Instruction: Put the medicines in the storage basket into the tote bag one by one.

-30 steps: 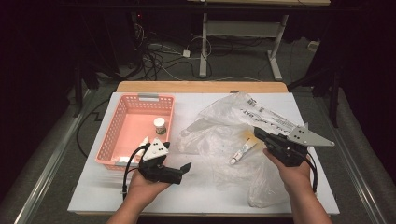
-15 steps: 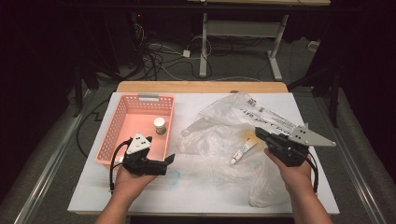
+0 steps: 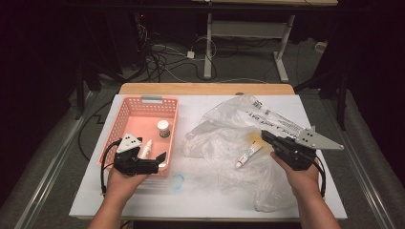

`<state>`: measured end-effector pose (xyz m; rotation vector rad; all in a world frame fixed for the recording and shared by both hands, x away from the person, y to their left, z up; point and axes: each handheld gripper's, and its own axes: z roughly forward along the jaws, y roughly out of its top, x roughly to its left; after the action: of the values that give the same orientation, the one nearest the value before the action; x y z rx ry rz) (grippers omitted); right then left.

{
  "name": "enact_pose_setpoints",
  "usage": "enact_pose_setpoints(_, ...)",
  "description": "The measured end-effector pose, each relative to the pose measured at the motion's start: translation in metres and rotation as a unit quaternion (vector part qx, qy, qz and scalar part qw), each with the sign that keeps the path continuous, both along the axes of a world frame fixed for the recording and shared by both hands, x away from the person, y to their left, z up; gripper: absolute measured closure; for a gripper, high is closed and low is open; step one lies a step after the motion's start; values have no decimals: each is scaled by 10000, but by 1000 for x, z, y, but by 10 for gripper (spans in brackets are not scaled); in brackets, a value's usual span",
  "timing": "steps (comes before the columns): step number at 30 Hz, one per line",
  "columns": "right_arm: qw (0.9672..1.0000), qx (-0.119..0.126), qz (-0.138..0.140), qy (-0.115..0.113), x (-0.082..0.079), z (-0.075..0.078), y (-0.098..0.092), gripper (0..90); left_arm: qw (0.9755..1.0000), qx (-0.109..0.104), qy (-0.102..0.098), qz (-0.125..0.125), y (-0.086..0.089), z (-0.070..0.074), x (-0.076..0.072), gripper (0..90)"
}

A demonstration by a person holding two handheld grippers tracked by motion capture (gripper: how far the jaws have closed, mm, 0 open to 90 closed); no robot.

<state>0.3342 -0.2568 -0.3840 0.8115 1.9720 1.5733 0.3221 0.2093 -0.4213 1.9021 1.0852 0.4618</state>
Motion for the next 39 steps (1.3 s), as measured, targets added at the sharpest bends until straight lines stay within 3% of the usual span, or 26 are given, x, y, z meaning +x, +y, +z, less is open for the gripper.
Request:
enact_pose_setpoints(6,10000,5,-6,13,0,0,0,900,9999,-20,18,132,9,0,1,0)
enact_pose_setpoints(11,10000,2,-5,8,-1,1,0,900,9999,-77,-6,112,6,1,1,0)
enact_pose_setpoints(17,10000,-7,-9,-3,0,1,1,900,9996,-233,-110,-67,-4,18,8,0)
enact_pose_setpoints(31,10000,33,-22,17,0,1,0,900,9990,-320,34,302,-6,29,61,0)
enact_pose_setpoints(39,10000,14,-1,43,0,-1,2,900,9989,-141,172,415,-10,23,89,11)
